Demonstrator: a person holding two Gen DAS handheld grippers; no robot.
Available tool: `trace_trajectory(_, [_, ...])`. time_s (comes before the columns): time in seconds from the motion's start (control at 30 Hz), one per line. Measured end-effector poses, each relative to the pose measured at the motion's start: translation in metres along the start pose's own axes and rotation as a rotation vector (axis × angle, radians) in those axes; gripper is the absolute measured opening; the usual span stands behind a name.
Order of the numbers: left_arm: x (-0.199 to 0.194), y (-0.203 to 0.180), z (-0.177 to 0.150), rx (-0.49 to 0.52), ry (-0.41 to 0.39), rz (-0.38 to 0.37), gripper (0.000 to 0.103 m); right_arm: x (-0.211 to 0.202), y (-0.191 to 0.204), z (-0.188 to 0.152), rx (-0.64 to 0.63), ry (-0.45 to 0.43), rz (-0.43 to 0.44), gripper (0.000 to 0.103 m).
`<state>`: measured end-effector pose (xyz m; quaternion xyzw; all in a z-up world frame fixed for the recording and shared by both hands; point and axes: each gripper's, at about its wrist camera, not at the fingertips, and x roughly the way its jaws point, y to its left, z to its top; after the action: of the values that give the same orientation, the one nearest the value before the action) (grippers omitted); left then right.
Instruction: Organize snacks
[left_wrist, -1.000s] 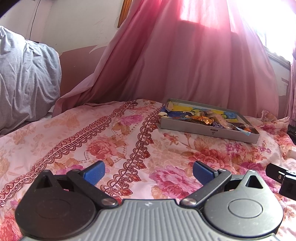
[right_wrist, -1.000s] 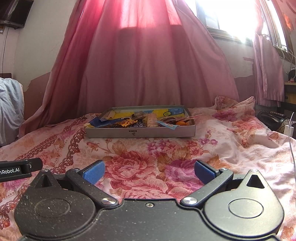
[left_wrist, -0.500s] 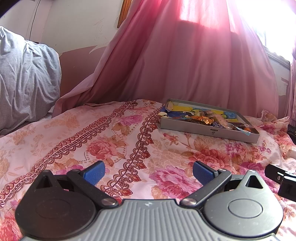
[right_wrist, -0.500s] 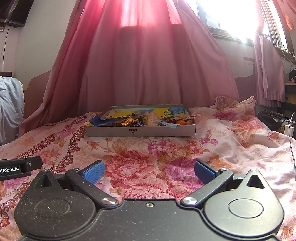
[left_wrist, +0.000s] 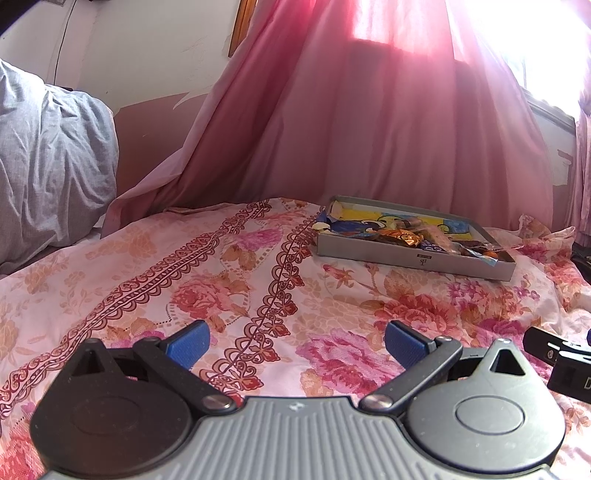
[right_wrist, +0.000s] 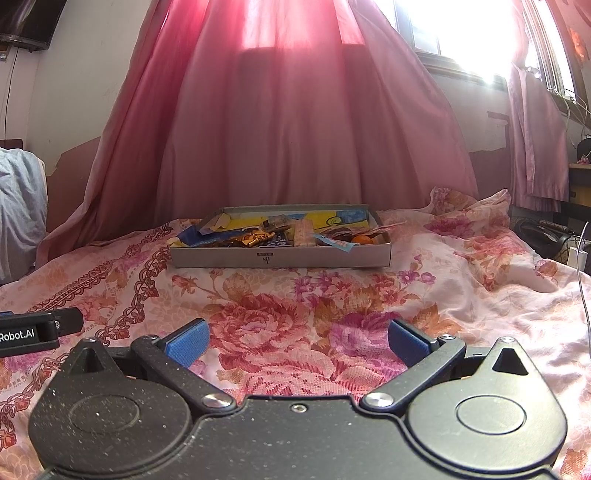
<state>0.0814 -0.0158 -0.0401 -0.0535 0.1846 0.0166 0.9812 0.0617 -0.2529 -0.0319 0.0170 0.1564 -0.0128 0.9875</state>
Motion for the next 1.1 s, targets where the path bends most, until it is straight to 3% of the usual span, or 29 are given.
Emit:
trace_trajectory(0.37, [-0.001,-0.002,-0.001,0.005,0.003,0.015,0.103,0.0,0.001,0.0,-0.002,0.003,0.002,0.102])
trace_trajectory(0.43, [-0.001,-0.006,0.0,0.028,0.013,0.05,0.103,0.001,0.0,0.0,-0.003,0.004,0.002,0.102])
trace_trajectory(0.53, [-0.001,-0.01,-0.001,0.07,0.019,0.047,0.103,0.0,0.001,0.0,-0.002,0.004,0.001,0.102])
trace_trajectory(1.1, [0.002,-0.005,-0.001,0.056,0.04,0.06,0.103,0.001,0.001,0.0,-0.004,0.007,0.001,0.102])
